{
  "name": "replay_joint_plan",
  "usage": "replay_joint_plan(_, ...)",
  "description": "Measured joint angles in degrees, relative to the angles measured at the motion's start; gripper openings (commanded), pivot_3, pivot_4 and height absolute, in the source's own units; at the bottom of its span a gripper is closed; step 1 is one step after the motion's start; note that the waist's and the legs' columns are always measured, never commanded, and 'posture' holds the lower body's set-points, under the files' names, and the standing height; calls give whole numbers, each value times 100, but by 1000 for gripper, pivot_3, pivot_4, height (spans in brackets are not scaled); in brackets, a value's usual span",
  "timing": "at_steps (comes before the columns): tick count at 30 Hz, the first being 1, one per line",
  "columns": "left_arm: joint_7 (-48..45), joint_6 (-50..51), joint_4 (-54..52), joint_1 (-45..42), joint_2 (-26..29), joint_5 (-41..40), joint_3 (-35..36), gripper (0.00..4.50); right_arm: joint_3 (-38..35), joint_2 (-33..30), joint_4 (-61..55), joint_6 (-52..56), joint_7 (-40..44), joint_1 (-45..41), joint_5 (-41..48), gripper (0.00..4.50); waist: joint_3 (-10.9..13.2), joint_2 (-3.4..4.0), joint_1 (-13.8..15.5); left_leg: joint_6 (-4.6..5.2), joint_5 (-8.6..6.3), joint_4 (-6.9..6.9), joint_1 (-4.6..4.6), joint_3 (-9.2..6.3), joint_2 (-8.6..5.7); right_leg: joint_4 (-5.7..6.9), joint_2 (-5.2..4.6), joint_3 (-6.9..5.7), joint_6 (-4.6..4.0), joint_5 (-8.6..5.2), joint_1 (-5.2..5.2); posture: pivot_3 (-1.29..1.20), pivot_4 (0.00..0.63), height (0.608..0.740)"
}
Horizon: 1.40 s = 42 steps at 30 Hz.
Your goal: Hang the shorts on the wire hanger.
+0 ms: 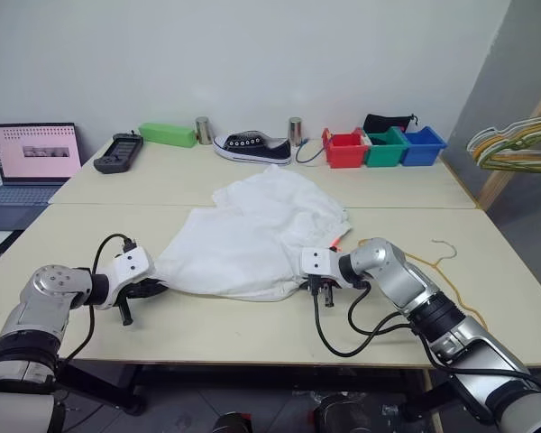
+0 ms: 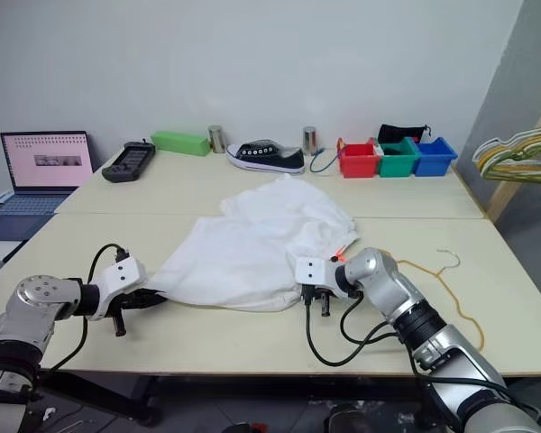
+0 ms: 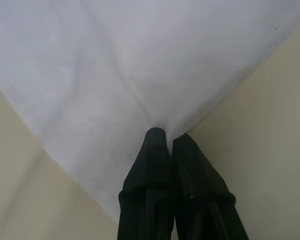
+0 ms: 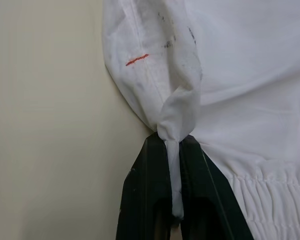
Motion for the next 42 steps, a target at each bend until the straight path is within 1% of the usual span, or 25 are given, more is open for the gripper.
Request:
replay_joint_plan(3,-166,450,-704,376,126,-198,81,39,-5,-20,-33,2,7,-33,4,0,0,-1,-14,0,0,-8,-13,3,1,0,0,2,4,1,1,-105,16,740)
replay_joint_plan(5,-385,886,-1451,872,334,-440,197,39,-13,-82,-185,3,82,-40,22,0,0,-1,-20,0,-1,-22,-25,4,3,0,0,2,16,8,-8,-99,15,740)
replay_joint_plan(8,-836,1704,-2918,1955,803,-975,481,39,-66,-464,-592,16,471,4,209,0,0,-2,-42,-2,-2,-63,-33,7,6,-7,-2,1,3,-11,-25,-93,13,740)
replay_joint_plan(10,-1112,2216,-3909,2753,1132,-1385,794,39,-99,-830,-1030,45,902,178,462,0,-1,-4,-41,-5,-4,-86,-33,4,7,-11,-2,-3,-3,-31,-29,-85,10,740)
replay_joint_plan(12,-1318,2580,-4628,3285,1350,-1678,1044,39,-107,-1201,-1352,41,1298,376,683,0,1,-1,-4,-12,-10,-88,-29,1,8,-9,-3,-13,-11,-45,-23,-79,8,740)
replay_joint_plan(16,-1648,3238,-5624,3938,1619,-2238,1620,39,-116,-1928,-1961,52,2228,692,1232,0,5,2,43,-15,-12,-89,-10,-7,8,-12,-6,-28,-58,-76,-15,-81,4,740)
replay_joint_plan(18,-1817,3393,-5794,3994,1739,-2408,1761,39,-124,-2249,-2143,128,2478,740,1545,0,5,2,29,-16,-13,-88,10,-5,8,-18,-11,-31,-58,-77,-14,-82,0,740)
replay_joint_plan(19,-1857,3394,-5773,3933,1784,-2419,1772,39,-168,-2281,-2171,189,2497,731,1640,0,3,0,17,-18,-14,-88,15,-6,9,-20,-12,-34,-58,-77,-14,-85,0,740)
replay_joint_plan(20,-1859,3344,-5648,3745,1789,-2374,1713,39,-175,-2257,-2145,275,2502,668,1725,0,4,1,8,-21,-16,-88,17,-7,9,-22,-12,-35,-58,-77,-14,-85,0,740)
replay_joint_plan(21,-1819,3246,-5417,3422,1787,-2275,1597,39,-178,-2119,-1962,364,2501,499,1787,0,6,2,-4,-45,-31,-87,19,-9,9,-22,-12,-38,-58,-77,-14,-92,0,740)
replay_joint_plan(23,-1567,2858,-4493,2150,1616,-1778,1061,39,-220,-1541,-1114,509,2325,-163,1798,0,12,10,-51,-51,-34,-87,27,-14,4,-24,-10,-40,-49,-62,-14,-104,0,740)
replay_joint_plan(25,-1048,2246,-3087,491,1090,-1052,477,39,-384,-792,286,411,1649,-1143,1664,0,15,15,-144,-42,-27,-88,23,-20,0,-49,-7,-44,-22,2,-6,-113,0,740)
replay_joint_plan(27,-265,1608,-1588,-973,564,-293,21,39,-632,-203,1774,163,611,-2153,1394,0,13,9,-159,14,22,-86,4,-35,-3,-92,-4,-56,-9,92,-4,-122,0,740)
replay_joint_plan(28,468,1138,-435,-1930,224,251,-304,39,-768,50,2773,-122,-229,-2739,1219,0,7,0,-149,9,55,-84,0,-46,-7,-98,-3,-59,4,121,-4,-126,0,740)
replay_joint_plan(29,1157,903,349,-2629,-4,649,-461,39,-847,249,3456,-298,-971,-3206,1018,0,8,-6,-150,-24,83,-87,-15,-57,-8,-98,-4,-66,23,140,-15,-134,0,740)
replay_joint_plan(30,1855,640,1064,-3325,-210,1007,-628,39,-879,401,4039,-617,-1798,-3618,815,0,8,-19,-146,-25,85,-87,-29,-58,-9,-100,-5,-64,38,148,-28,-138,0,740)
replay_joint_plan(31,2577,418,1674,-3992,-452,1280,-738,39,-910,547,4522,-950,-2637,-3970,639,0,7,-28,-139,-29,87,-85,-56,-61,-11,-100,-7,-64,51,156,-35,-145,0,740)
replay_joint_plan(32,3465,238,2223,-4791,-713,1581,-820,39,-978,718,4993,-1295,-3643,-4426,442,0,7,-33,-136,-32,92,-84,-114,-58,-17,-100,-12,-54,56,159,-91,-145,0,740)
replay_joint_plan(33,4088,128,2489,-5313,-811,1750,-850,39,-1086,808,5217,-1525,-4323,-4737,382,0,7,-31,-146,-42,107,-85,-160,-53,-20,-94,-11,-39,56,160,-142,-148,0,740)
replay_joint_plan(34,4774,-2,2740,-5780,-866,1887,-859,39,-1197,826,5407,-1814,-4961,-4991,301,0,7,-31,-150,-45,107,-87,-179,-40,-21,-87,-13,-28,49,162,-166,-148,0,740)
replay_joint_plan(36,6146,-269,2997,-6566,-909,2103,-847,39,-1352,831,5583,-2424,-6009,-5462,132,0,7,-31,-178,-56,100,-106,-227,1,-21,-87,-34,-13,28,170,-253,-148,0,740)
replay_joint_plan(38,7110,-562,3019,-7039,-859,2251,-827,39,-1431,812,5621,-2908,-6589,-5747,-18,0,2,-24,-233,-99,74,-116,-221,16,-19,-85,-39,-1,32,154,-268,-136,0,740)
replay_joint_plan(39,7377,-720,2988,-7119,-778,2295,-819,39,-1459,812,5611,-3110,-6676,-5792,-54,0,-3,-18,-261,-110,63,-116,-213,27,-19,-87,-42,2,31,137,-266,-127,0,740)
replay_joint_plan(40,7355,-838,2935,-7054,-668,2297,-798,39,-1532,824,5593,-3265,-6562,-5737,-47,0,-14,-7,-294,-117,50,-118,-200,43,-19,-89,-45,7,37,118,-255,-120,0,740)
replay_joint_plan(42,6782,-936,2807,-6549,-487,2207,-740,39,-1618,905,5546,-3473,-5957,-5291,4,0,-62,24,-336,-95,37,-122,-159,73,-14,-95,-46,6,51,99,-207,-108,0,740)
